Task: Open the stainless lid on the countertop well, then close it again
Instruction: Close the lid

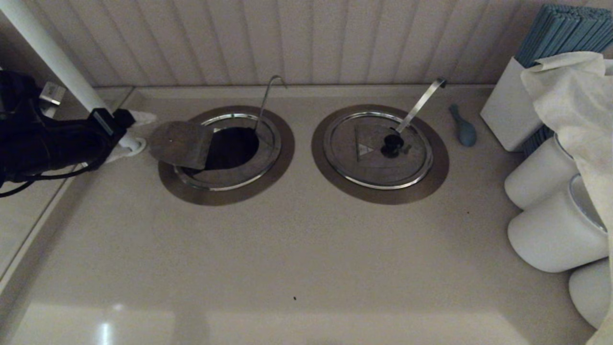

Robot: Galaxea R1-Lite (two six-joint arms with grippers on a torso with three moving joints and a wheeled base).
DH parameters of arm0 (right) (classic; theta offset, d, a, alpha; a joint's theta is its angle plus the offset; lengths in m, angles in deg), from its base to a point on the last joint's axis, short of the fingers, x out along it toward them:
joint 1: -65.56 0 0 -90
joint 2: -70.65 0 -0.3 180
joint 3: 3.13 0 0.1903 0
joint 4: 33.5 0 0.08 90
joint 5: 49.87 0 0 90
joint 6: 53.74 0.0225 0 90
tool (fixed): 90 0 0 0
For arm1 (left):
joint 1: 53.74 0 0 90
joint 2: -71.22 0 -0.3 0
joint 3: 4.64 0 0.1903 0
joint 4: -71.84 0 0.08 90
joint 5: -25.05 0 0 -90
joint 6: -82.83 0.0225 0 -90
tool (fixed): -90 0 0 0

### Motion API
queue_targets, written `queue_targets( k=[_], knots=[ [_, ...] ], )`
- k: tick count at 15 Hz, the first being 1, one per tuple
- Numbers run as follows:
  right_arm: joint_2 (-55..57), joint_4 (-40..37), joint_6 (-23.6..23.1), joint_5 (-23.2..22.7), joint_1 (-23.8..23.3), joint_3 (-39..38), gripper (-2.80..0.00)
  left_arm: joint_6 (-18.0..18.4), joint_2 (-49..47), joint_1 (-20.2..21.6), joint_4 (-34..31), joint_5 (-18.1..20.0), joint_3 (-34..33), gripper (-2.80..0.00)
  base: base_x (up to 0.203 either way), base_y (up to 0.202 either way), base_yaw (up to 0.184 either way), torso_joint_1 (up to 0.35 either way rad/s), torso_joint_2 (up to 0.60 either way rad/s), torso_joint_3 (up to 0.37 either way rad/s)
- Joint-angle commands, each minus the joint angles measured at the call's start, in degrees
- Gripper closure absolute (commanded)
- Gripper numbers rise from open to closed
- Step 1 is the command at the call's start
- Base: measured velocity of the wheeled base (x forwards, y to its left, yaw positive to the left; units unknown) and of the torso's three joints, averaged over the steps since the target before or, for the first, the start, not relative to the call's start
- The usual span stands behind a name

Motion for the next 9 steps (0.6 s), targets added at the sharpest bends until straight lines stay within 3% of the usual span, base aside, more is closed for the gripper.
queue_targets(
  k=[1,9],
  knots=[
    [0.09,0.05,0.06,0.01,0.07,0.00,0.00,-0.20,-1.41,0.38,0.15,0.10,0.05,-2.80,0.000,0.000,0.000,0.000,0.00,0.000],
    [0.09,0.05,0.08,0.01,0.01,0.00,0.00,-0.96,-3.44,0.02,0.59,2.19,-0.39,-2.80,0.000,0.000,0.000,0.000,0.00,0.000]
  ],
)
